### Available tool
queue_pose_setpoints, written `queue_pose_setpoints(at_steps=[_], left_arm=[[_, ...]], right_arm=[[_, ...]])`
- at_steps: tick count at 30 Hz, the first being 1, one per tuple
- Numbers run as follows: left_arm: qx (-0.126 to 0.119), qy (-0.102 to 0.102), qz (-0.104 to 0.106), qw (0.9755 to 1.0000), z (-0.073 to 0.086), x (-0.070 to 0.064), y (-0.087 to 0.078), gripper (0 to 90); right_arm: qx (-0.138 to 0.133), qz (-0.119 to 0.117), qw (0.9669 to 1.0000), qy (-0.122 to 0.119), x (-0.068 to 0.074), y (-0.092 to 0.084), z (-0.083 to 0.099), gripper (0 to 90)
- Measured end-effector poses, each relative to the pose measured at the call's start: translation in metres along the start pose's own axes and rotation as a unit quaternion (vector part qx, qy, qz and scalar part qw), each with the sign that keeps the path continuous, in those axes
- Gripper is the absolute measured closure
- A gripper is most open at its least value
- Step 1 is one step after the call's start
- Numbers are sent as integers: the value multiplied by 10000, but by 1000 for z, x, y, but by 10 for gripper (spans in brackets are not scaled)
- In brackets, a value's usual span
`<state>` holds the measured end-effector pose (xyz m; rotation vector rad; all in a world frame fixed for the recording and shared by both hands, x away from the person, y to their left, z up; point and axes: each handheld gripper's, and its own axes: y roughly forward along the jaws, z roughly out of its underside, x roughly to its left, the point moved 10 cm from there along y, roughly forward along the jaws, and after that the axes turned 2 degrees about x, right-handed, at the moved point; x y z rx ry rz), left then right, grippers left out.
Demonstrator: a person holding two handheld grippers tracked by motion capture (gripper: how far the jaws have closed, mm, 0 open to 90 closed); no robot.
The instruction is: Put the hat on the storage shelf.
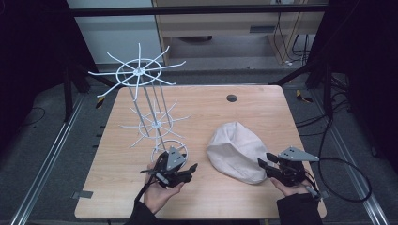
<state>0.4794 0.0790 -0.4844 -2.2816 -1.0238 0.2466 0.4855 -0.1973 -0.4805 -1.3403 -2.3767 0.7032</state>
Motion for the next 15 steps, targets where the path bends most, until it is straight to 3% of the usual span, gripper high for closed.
queue_pose_setpoints(at_steps=[3,4,6,11,15], left_arm=[[-42,-123,-65,9999,11,9,-15,451],[10,-38,-80,10000,16,12,-19,450],[-2,-118,-186,9998,22,17,-26,448],[-127,-243,-161,9995,32,28,-44,443],[-73,-268,-218,9994,39,33,-51,438]], right_arm=[[20,-31,10000,-77,4,0,-6,537],[44,-47,9999,-104,6,1,-7,532],[97,-26,9998,-182,8,2,-9,537],[157,-37,9995,-253,14,8,-11,529],[189,-60,9995,-249,18,11,-13,521]])
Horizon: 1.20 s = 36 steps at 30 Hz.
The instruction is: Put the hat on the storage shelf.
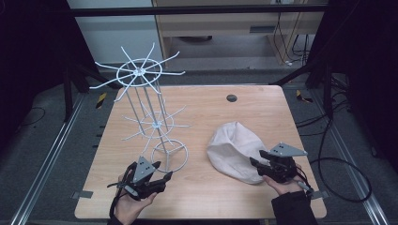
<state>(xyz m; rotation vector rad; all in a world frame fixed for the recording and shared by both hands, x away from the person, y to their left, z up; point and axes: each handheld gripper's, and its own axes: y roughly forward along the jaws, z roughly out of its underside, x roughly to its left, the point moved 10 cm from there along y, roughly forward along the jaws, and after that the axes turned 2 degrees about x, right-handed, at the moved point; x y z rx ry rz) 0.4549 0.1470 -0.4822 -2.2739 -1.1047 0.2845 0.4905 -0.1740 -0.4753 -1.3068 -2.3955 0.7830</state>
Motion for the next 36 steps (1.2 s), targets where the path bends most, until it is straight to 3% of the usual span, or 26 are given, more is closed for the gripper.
queue_pose_setpoints(at_steps=[5,10,14,21,27,36], left_arm=[[53,-112,-114,9999,12,13,-7,430],[178,-287,-334,9989,27,36,-12,425],[135,-487,-455,9977,35,53,-15,424],[187,-743,-752,9942,48,88,-17,419],[52,-987,-965,9904,54,111,-25,413],[85,-961,-1104,9892,62,126,-21,407]], right_arm=[[-22,-33,10000,-25,4,0,-5,515],[-30,-81,9999,-56,9,1,-13,514],[-19,-117,9999,-108,14,5,-20,515],[92,-209,9995,-229,25,16,-29,530],[359,-198,9988,-267,27,33,-26,550],[687,-135,9970,-343,24,52,-17,582]])
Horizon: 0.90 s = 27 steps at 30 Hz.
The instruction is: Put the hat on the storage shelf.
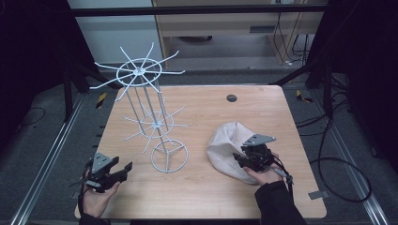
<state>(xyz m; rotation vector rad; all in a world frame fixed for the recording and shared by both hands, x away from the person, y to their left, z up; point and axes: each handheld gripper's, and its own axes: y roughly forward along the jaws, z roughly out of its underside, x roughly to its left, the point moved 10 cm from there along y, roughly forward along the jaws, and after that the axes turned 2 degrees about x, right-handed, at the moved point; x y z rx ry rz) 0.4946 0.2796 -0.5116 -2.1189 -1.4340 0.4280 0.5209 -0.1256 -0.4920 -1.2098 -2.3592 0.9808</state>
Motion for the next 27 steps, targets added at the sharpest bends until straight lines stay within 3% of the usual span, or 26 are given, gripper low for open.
queue_pose_setpoints(at_steps=[8,16,22,27], left_arm=[[22,-111,-7,9999,5,4,4,409],[102,-110,-19,9999,9,7,7,415],[126,-122,-3,9998,10,6,8,418],[89,-163,-25,9998,9,8,7,419]], right_arm=[[175,88,9998,-39,-1,10,4,644],[222,257,9994,-44,-6,16,7,839],[72,275,9996,-19,-8,11,3,887],[-291,139,9995,-7,-6,-3,-8,889]])
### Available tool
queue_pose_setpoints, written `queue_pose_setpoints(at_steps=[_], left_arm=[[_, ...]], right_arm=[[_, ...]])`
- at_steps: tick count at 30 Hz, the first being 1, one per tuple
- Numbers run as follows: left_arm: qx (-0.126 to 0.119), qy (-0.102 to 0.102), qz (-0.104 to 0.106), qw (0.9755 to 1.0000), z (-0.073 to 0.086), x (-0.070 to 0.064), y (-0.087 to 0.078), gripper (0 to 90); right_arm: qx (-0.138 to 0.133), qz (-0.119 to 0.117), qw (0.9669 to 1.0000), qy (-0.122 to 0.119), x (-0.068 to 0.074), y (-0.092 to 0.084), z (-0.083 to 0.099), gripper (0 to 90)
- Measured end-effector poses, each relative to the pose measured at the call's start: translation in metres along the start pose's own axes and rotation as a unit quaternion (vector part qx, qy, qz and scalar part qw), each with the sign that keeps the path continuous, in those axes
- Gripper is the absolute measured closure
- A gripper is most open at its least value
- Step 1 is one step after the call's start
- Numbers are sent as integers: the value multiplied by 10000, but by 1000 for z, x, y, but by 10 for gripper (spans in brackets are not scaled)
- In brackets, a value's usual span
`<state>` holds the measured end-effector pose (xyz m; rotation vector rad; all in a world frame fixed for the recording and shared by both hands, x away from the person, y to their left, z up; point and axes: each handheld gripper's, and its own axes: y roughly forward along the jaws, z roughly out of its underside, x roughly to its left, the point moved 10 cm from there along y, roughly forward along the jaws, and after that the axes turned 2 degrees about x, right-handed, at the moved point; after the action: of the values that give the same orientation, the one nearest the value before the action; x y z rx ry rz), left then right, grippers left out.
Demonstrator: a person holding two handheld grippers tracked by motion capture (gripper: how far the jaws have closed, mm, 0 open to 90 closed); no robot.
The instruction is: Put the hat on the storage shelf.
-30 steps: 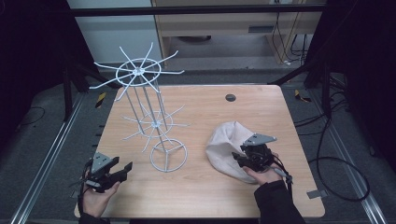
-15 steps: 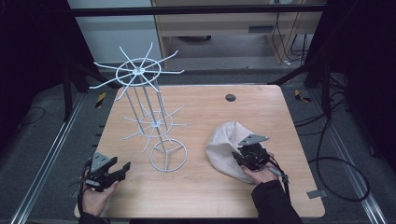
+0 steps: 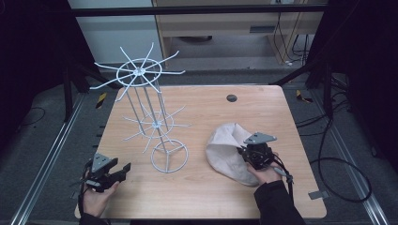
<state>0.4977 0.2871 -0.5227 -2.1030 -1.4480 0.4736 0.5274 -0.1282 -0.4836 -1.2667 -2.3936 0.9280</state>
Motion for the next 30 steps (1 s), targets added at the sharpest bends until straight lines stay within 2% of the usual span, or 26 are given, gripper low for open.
queue_pose_setpoints(at_steps=[7,13,21,23,30], left_arm=[[2,-8,7,10000,0,0,0,419],[-6,-22,3,10000,0,0,-1,419],[-2,-17,-3,10000,0,1,-1,419],[-18,-77,0,10000,0,1,-1,419],[-26,-105,-9,9999,0,2,0,419]], right_arm=[[-557,-189,9982,105,2,-26,-19,890],[-1074,-395,9930,300,1,-52,-35,891],[-1735,-438,9832,364,-4,-88,-54,892],[-1873,-417,9807,376,-5,-97,-59,892],[-2463,-388,9679,301,-5,-126,-81,892]])
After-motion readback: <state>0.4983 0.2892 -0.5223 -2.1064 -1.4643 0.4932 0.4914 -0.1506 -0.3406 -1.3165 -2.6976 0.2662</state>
